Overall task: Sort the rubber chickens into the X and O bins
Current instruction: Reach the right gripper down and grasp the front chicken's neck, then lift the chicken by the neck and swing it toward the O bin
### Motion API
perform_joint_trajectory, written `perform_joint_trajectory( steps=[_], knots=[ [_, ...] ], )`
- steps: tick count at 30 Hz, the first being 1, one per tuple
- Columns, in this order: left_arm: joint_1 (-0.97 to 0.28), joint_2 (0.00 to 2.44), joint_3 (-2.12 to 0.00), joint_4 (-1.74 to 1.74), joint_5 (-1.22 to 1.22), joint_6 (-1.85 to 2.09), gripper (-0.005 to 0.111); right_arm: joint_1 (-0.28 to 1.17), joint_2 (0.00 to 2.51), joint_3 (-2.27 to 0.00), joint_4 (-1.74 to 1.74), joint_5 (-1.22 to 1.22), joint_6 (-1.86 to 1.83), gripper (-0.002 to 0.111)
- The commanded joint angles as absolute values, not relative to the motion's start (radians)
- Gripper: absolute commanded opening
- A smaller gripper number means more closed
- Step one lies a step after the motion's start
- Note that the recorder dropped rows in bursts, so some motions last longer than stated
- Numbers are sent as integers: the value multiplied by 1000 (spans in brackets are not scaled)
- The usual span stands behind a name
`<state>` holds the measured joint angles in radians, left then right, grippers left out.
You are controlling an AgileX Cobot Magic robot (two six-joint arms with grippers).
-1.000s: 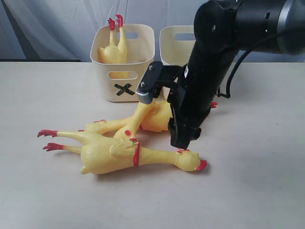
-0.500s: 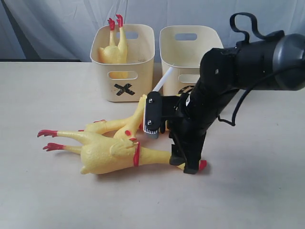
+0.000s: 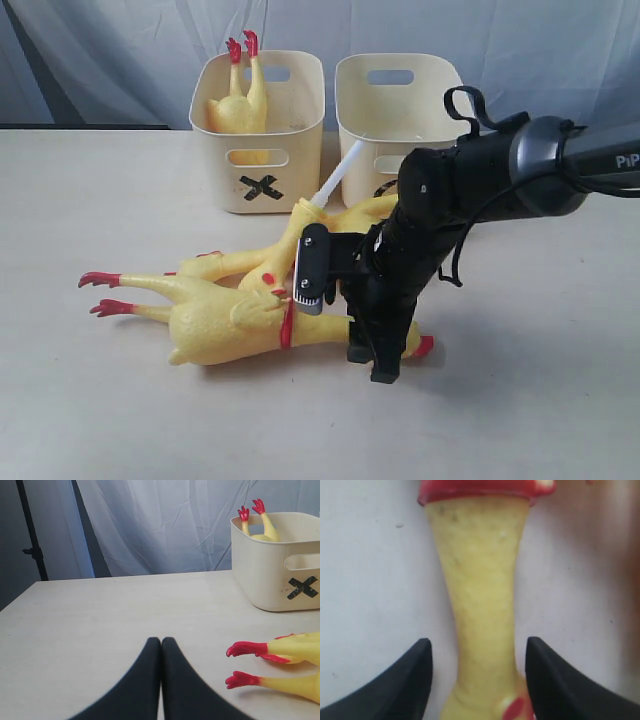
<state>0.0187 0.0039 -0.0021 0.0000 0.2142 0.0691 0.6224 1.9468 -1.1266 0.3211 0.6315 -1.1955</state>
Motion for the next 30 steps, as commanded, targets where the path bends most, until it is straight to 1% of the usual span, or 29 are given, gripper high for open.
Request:
perform_joint_trajectory(
  steps=[1, 2, 5, 8, 9, 21, 30],
  knots=[
    [19, 0, 0, 0, 205, 64, 0, 619, 1964, -1122, 328, 619, -1202, 44],
    [19, 0, 0, 0, 205, 64, 0, 619, 1965, -1122, 328, 621, -1202, 40],
    [19, 0, 0, 0, 205, 64, 0, 619, 1965, -1122, 328, 623, -1202, 22],
    [19, 0, 0, 0, 205, 64, 0, 619, 1965, -1122, 326, 625, -1202, 2],
    [19, 0, 0, 0, 205, 64, 0, 619, 1965, -1122, 326, 625, -1202, -1],
    [19, 0, 0, 0, 205, 64, 0, 619, 1912, -1122, 336, 741, -1200, -1],
    [19, 0, 0, 0, 205, 64, 0, 619, 1747, -1122, 587, 778, -1200, -1]
  ],
)
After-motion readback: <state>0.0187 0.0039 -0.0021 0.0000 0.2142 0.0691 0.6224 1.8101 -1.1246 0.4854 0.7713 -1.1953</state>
